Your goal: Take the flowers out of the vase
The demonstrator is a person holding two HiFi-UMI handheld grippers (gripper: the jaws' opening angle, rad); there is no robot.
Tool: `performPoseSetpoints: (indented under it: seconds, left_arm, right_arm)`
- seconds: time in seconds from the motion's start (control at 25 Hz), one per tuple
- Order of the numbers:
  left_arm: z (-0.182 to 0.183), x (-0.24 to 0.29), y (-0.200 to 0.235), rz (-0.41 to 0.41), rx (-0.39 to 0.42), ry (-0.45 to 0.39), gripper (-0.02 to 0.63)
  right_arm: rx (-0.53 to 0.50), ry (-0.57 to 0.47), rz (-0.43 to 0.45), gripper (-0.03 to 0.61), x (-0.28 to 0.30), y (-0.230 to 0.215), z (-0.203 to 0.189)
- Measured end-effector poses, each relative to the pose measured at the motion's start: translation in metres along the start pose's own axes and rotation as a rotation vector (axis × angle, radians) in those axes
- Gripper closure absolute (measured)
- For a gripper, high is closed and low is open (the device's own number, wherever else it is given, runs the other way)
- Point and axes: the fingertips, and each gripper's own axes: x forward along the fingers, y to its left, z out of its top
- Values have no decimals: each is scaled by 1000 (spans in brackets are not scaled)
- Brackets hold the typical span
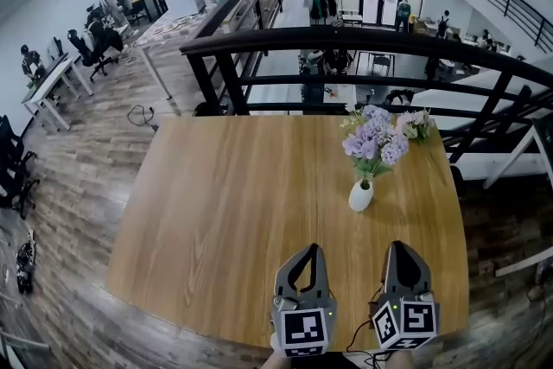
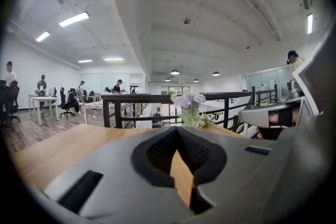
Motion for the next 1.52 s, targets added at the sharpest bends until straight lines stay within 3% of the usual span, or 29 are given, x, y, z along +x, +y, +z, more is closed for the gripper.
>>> performPoseSetpoints:
  seconds: [0.76, 1.28, 1.4, 1.52]
  left_arm:
    - [-15, 72, 43, -36, -36, 49, 586]
    - [-31, 97, 52, -60, -55, 91, 586]
    - [-38, 101, 50, -59, -44, 91, 586]
    - [-42, 104, 45, -57, -63, 119, 586]
  right_arm:
    - [-3, 71, -37, 538, 95, -1, -5]
    - [-18, 49, -58, 538, 130, -7, -12]
    - [-7, 60, -45, 491, 139, -10, -16]
    - [15, 74, -38, 490, 146, -13, -21]
